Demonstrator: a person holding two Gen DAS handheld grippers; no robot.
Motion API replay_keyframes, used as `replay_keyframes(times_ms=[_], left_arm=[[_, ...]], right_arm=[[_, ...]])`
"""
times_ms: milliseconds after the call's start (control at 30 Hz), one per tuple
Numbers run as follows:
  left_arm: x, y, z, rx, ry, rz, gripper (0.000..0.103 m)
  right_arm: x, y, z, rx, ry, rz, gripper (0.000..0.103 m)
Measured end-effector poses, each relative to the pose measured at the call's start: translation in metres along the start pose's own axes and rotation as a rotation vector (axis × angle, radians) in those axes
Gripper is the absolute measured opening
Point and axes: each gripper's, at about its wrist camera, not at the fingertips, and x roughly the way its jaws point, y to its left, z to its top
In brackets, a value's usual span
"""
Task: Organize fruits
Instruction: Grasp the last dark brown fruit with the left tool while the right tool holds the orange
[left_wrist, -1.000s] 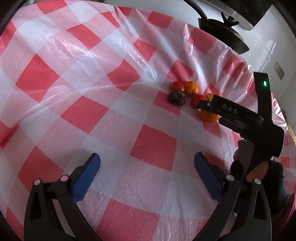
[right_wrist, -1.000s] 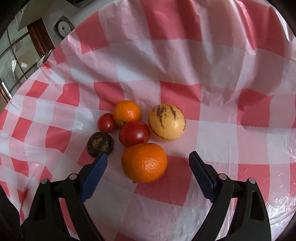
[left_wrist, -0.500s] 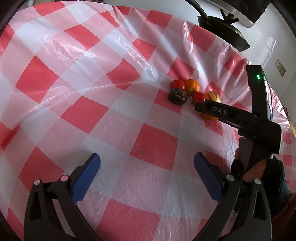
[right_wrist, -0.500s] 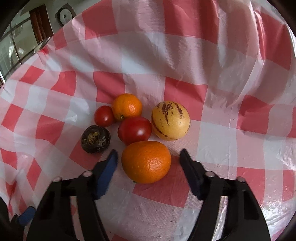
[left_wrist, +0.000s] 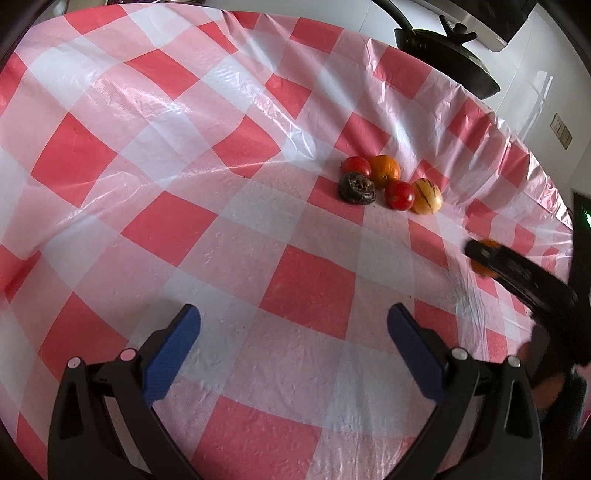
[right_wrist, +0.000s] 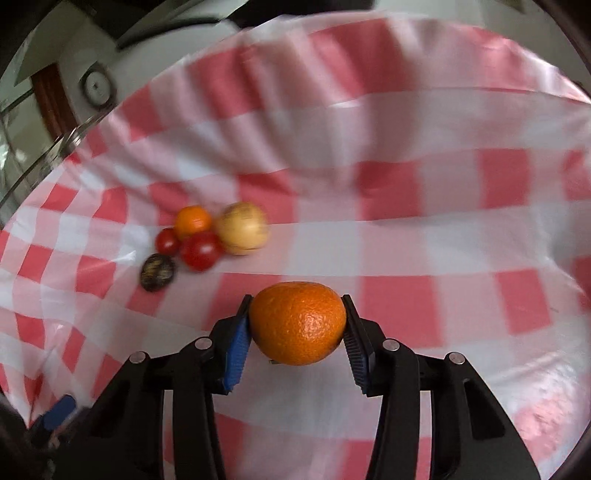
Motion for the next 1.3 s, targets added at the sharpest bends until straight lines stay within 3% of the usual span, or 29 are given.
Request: replay_keyframes(times_ms=[133, 267, 433, 600, 767, 900, 1033, 1133, 1300], left_arm=[[0.000, -0.001, 0.000, 0.006, 0.001, 0.007, 0.101], [0.002, -0.005, 0.000, 0.033, 0.020, 0.029, 0.101], [0.016, -0.018, 0.008, 0.061, 0.056, 0.055, 0.101], [0.047, -0.055, 0.047, 0.151, 0.012, 0.112, 0.101], [0.088, -0.070, 0.077, 0.140, 0.057, 0.110, 0.090], [0.104, -0.082, 0.088, 0.185, 0.042, 0.162, 0.083], [0.112, -0.086, 0.093, 0.212, 0.045, 0.167, 0.045], [0.104, -0.085, 0.091, 0.212, 0.030, 0.152, 0.043], [0.061, -0.068, 0.078, 0.130, -0.068, 0.098, 0.042]], right_arm=[[-0.004, -0.037, 0.005, 0.111, -0.061, 0.007, 0.046], [0.001, -0.060, 0.005, 0.218, -0.070, 0.081, 0.046], [-0.002, -0.062, 0.006, 0.216, -0.076, 0.114, 0.046], [-0.009, -0.066, 0.004, 0.214, -0.075, 0.127, 0.046], [-0.007, -0.064, 0.004, 0.209, -0.064, 0.128, 0.046], [-0.006, -0.063, 0.005, 0.202, -0.059, 0.130, 0.046], [-0.006, -0.063, 0.005, 0.201, -0.057, 0.133, 0.046], [-0.006, -0.063, 0.005, 0.201, -0.060, 0.134, 0.046], [-0.006, -0.063, 0.005, 0.204, -0.065, 0.139, 0.046]])
